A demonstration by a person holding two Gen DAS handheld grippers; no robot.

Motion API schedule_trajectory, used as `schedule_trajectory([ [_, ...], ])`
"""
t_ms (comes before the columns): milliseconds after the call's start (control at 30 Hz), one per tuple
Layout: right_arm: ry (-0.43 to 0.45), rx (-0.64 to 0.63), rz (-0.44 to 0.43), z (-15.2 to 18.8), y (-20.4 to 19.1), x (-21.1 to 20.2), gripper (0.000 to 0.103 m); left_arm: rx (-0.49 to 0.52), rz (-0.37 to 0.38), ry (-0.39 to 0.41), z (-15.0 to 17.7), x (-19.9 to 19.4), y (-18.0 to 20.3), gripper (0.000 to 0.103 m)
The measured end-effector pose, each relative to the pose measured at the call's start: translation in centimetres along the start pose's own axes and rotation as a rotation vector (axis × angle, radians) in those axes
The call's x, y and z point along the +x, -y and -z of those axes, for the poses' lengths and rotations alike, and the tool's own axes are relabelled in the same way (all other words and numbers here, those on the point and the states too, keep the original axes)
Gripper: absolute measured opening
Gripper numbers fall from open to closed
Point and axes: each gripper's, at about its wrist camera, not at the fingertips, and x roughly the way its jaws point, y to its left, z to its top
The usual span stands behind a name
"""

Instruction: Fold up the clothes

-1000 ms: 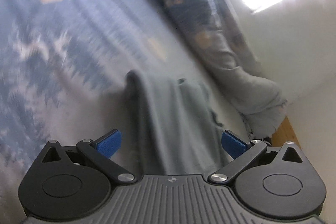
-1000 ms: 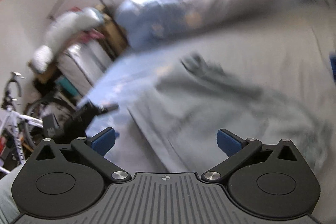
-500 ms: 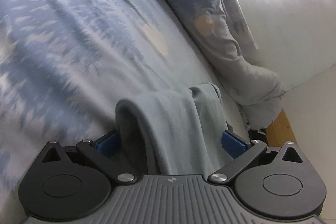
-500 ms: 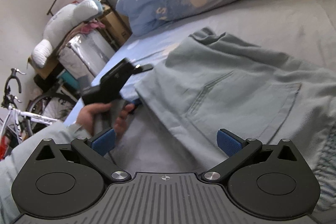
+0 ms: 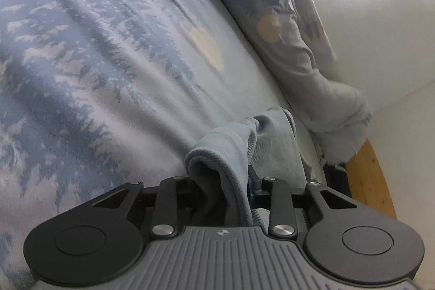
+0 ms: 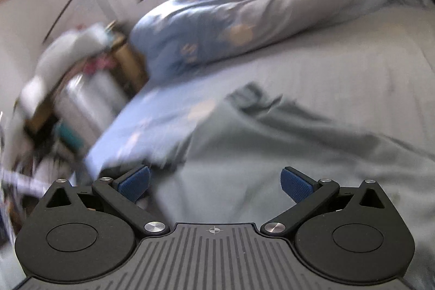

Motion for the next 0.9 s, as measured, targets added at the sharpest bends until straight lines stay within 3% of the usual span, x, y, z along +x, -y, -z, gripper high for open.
schedule_trajectory([
  [133,-0.034,0.098,0.09,-3.7,1.8,6.5,0.102,-0.001,-0.049,0.058,1.0,-0.2,0.9,0.03],
  [167,-0.055,0.097,0.118,-4.4,2.0,8.2,0.098,0.001,-0.058,0.065,1.1,0.0,0.9,0.03],
  [233,-0.135,0.021,0.186,-5.2,2.0,11.9,0.073,-0.003,-0.057,0.071,1.2,0.1,0.6,0.03],
  [267,-0.173,0.002,0.213,-5.5,2.2,13.7,0.044,-0.002,-0.055,0.068,1.1,0.3,0.6,0.03],
  [333,-0.225,0.051,0.237,-5.9,3.8,16.4,0.038,-0.01,-0.046,0.06,0.7,0.6,0.5,0.03],
  [400,-0.145,0.107,0.296,-7.0,5.3,16.3,0.032,-0.014,-0.033,0.057,0.6,0.7,0.2,0.029],
  [433,-0.088,0.131,0.335,-7.6,5.9,16.0,0.022,-0.012,-0.029,0.057,0.6,0.8,0.1,0.029],
  [467,-0.03,0.154,0.374,-8.2,6.6,15.6,0.003,-0.01,-0.026,0.057,0.6,1.0,0.0,0.029],
  [567,0.108,0.214,0.507,-9.5,8.1,14.1,0.003,-0.003,-0.018,0.055,0.5,1.1,-0.1,0.028],
  [667,0.067,0.201,0.416,-8.8,7.3,13.7,0.004,-0.007,-0.013,0.055,0.4,1.3,-0.2,0.028],
  [767,0.019,0.119,0.306,-7.4,4.0,14.6,0.008,-0.007,-0.007,0.063,0.9,1.4,-1.2,0.028],
  [833,-0.032,0.024,0.224,-6.6,1.3,16.3,0.008,-0.007,-0.006,0.062,0.9,1.0,-1.5,0.028],
  [900,-0.083,-0.013,0.201,-6.2,0.5,18.9,0.008,-0.003,-0.002,0.065,1.0,0.5,-2.0,0.028],
])
